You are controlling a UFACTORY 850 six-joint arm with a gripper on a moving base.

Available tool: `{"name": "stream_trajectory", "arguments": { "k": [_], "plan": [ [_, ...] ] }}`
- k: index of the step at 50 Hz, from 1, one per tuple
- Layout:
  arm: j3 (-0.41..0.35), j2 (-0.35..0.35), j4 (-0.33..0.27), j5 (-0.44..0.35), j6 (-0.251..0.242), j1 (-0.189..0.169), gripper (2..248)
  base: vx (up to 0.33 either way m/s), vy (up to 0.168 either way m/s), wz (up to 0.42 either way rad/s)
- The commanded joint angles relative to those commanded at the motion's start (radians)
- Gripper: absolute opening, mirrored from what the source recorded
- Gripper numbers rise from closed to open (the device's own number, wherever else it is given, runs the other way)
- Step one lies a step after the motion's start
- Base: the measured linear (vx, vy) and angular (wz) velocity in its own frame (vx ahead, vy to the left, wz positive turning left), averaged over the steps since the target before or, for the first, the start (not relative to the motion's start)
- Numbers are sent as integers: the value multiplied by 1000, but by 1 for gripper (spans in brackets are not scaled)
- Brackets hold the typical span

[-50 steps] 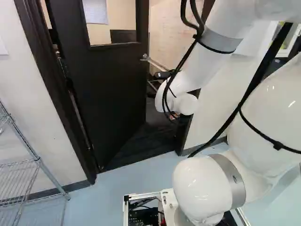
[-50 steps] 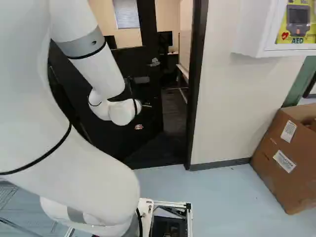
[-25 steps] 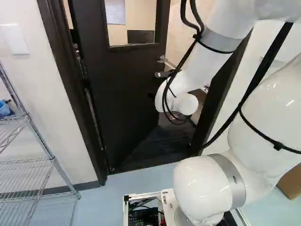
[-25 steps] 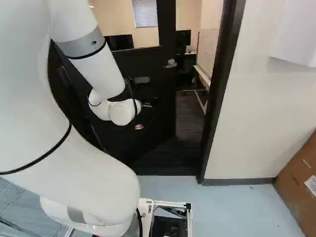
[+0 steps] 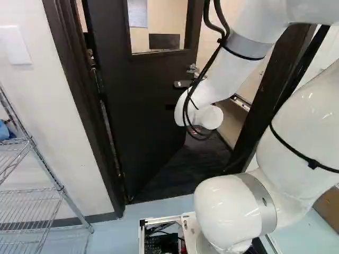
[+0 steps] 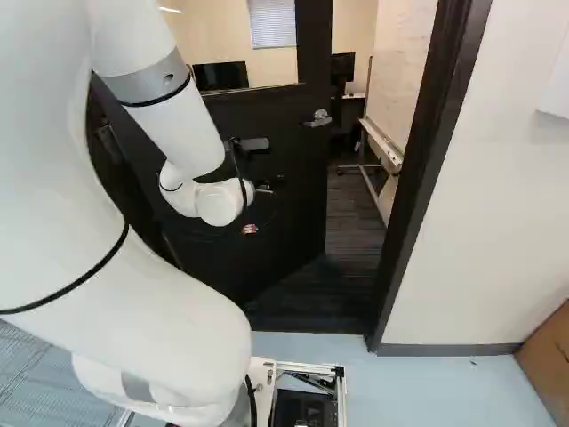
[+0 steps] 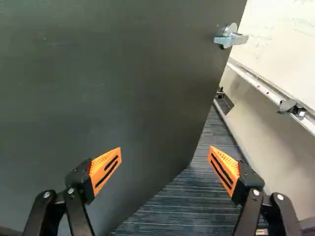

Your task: Open the door and move inside

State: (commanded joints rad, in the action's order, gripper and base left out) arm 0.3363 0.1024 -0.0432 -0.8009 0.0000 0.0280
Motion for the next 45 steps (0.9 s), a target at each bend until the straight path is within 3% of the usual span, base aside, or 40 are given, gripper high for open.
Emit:
{"name": "stream_trajectory", "arguments": {
  "k": [45],
  "plan": [
    [0, 0, 0, 0, 0, 0, 247, 127, 44, -10]
  ]
}}
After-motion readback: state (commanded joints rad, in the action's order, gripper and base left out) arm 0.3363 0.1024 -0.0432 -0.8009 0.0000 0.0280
